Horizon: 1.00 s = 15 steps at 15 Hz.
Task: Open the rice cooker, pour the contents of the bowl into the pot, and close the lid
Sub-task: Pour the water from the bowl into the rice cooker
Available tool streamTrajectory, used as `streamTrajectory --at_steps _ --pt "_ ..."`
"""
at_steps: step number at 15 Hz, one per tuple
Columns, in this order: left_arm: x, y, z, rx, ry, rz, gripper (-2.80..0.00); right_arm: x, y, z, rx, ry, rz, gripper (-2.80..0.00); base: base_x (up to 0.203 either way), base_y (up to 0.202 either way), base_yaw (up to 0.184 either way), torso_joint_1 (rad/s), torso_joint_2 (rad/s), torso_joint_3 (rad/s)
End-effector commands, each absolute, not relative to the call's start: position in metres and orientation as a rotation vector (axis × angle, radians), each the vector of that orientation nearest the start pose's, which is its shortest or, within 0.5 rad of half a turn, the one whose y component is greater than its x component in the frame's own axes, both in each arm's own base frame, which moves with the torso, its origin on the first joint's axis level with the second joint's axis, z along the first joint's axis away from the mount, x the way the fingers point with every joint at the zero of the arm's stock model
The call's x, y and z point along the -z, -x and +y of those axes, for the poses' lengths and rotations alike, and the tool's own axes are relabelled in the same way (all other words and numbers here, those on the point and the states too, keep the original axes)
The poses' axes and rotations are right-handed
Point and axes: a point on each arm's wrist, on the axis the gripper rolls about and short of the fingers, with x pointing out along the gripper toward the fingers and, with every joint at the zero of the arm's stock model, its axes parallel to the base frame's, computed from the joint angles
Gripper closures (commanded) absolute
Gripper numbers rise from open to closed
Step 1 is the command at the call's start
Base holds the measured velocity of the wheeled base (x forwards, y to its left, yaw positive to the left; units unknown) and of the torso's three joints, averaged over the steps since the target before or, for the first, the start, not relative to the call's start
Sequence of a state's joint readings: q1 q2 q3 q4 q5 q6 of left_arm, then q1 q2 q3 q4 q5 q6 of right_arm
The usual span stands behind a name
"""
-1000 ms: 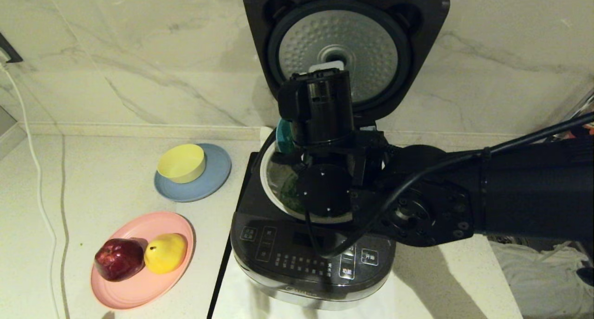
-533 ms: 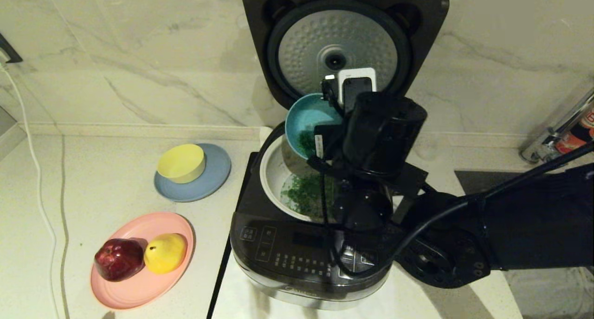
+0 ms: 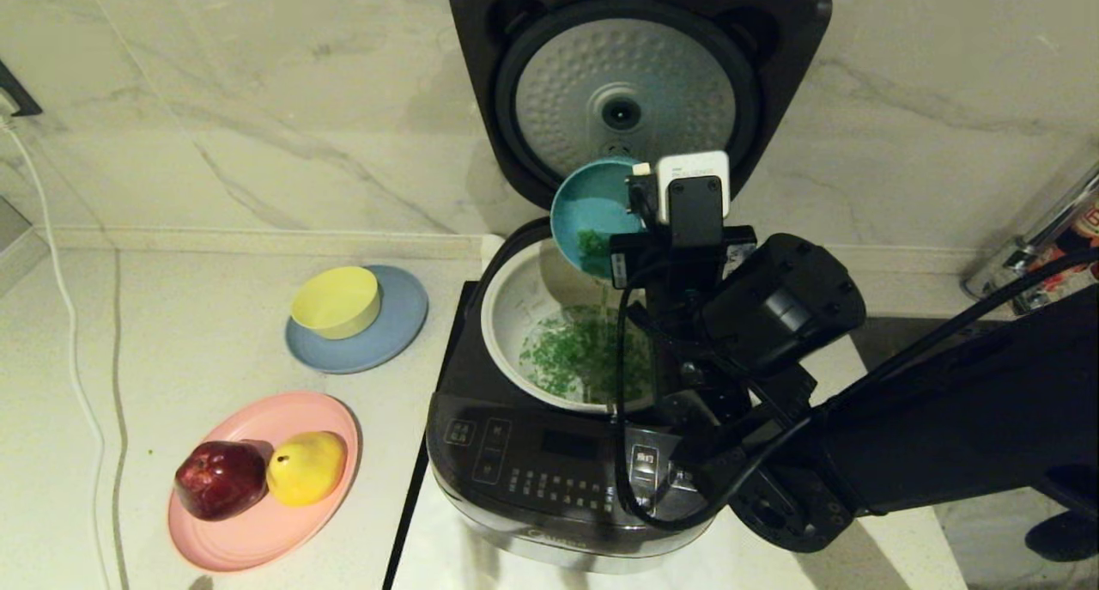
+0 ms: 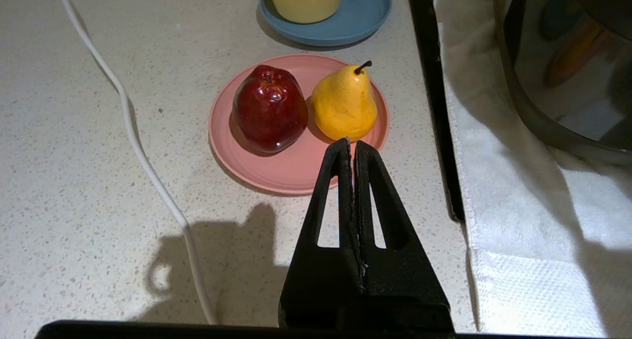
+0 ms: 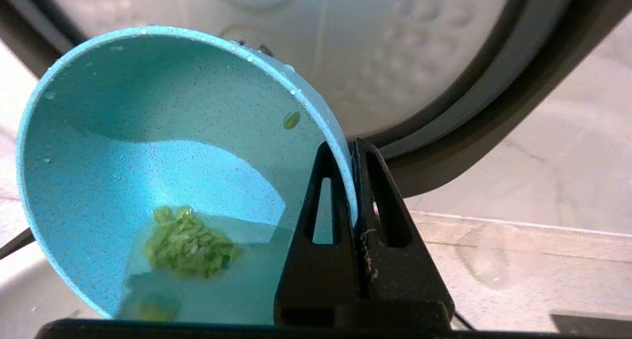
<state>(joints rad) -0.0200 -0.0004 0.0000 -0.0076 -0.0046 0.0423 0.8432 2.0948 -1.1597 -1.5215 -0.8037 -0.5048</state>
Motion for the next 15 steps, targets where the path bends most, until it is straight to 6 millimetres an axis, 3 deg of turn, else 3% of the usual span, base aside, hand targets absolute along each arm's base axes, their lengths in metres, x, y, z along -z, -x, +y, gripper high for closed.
streamTrajectory --at_steps 1,8,13,15 --pt "-0.074 0.022 0.0 0.025 -0.043 -0.001 0.0 -0.212 -0.276 0.285 0.061 0.061 -0.387 0.0 0.0 0.0 0.0 0.0 0.0 0.0" --pt "-0.074 0.022 0.0 0.025 -0.043 -0.001 0.0 -0.216 -0.273 0.282 0.061 0.049 -0.393 0.0 0.0 0.0 0.0 0.0 0.0 0.0" --pt "-0.074 0.022 0.0 0.025 -0.043 -0.001 0.0 -0.254 -0.257 0.276 0.085 -0.001 -0.437 0.0 0.0 0.0 0.0 0.0 0.0 0.0" --pt "-0.074 0.022 0.0 0.025 -0.043 -0.001 0.0 -0.254 -0.255 0.278 0.074 0.051 -0.376 0.0 0.0 0.0 0.0 0.0 0.0 0.0"
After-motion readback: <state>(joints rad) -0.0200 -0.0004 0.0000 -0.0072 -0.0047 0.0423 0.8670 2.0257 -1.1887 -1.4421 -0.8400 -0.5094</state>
